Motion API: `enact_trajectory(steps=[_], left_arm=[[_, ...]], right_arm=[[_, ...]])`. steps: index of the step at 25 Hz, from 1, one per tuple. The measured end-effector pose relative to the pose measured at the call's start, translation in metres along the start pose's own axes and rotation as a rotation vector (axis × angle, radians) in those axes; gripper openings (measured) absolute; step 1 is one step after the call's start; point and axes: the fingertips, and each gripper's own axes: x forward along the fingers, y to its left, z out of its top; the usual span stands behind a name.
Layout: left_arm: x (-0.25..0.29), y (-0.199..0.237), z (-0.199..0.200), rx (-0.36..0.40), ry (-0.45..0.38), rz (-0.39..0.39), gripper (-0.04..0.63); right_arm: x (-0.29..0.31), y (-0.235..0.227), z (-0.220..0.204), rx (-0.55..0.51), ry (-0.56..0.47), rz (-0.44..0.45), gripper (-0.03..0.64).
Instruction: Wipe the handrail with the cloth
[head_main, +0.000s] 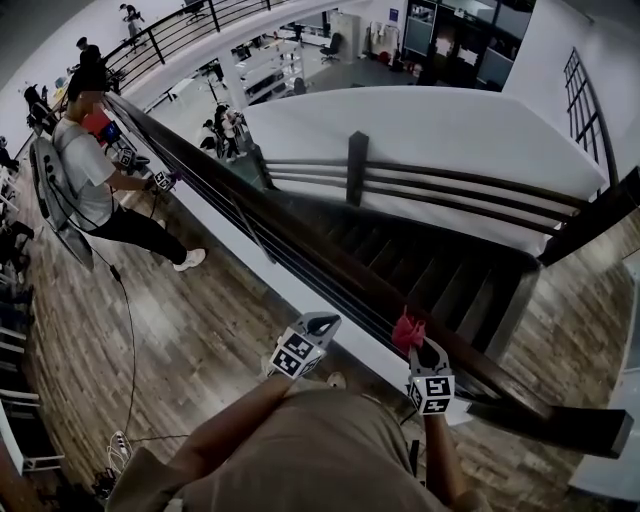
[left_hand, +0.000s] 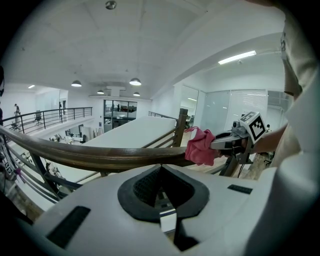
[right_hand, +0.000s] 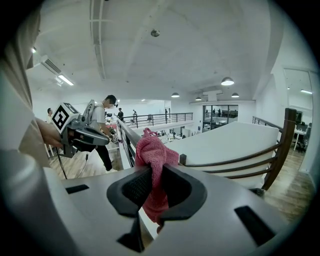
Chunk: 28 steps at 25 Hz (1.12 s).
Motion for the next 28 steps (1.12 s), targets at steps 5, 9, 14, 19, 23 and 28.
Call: enact_trajectory(steps=[5, 9, 14, 19, 23, 28], left_arm=[[0.001, 0.005, -0.002, -0.003, 0.002, 0.01, 0.017], [-0.001, 0.005, -0.002, -0.007, -0.002, 0.017, 0.017], [-0.008, 0.007, -0.003, -0.016, -0.007, 0.036, 0.017], [-0.012, 0.01, -0.008, -0.028, 0.0, 0.052, 0.017], [-0.009, 0.012, -0.009, -0.033, 0.0, 0.055, 0.017], [-0.006, 0.009, -0.012, -0.036, 0.001, 0.054, 0.017]], right_arm=[[0.007, 0.001, 0.0, -0.006, 0.001, 0.014, 0.06], [0.01, 0.003, -0.001, -0.008, 0.01, 0.027, 0.06], [0.011, 0.005, -0.003, -0.023, 0.019, 0.049, 0.06], [0.017, 0.011, -0.004, -0.026, 0.02, 0.071, 0.06], [0.021, 0.014, -0.006, -0.026, 0.022, 0.083, 0.06], [0.022, 0.014, -0.013, -0.018, 0.03, 0.089, 0.06]])
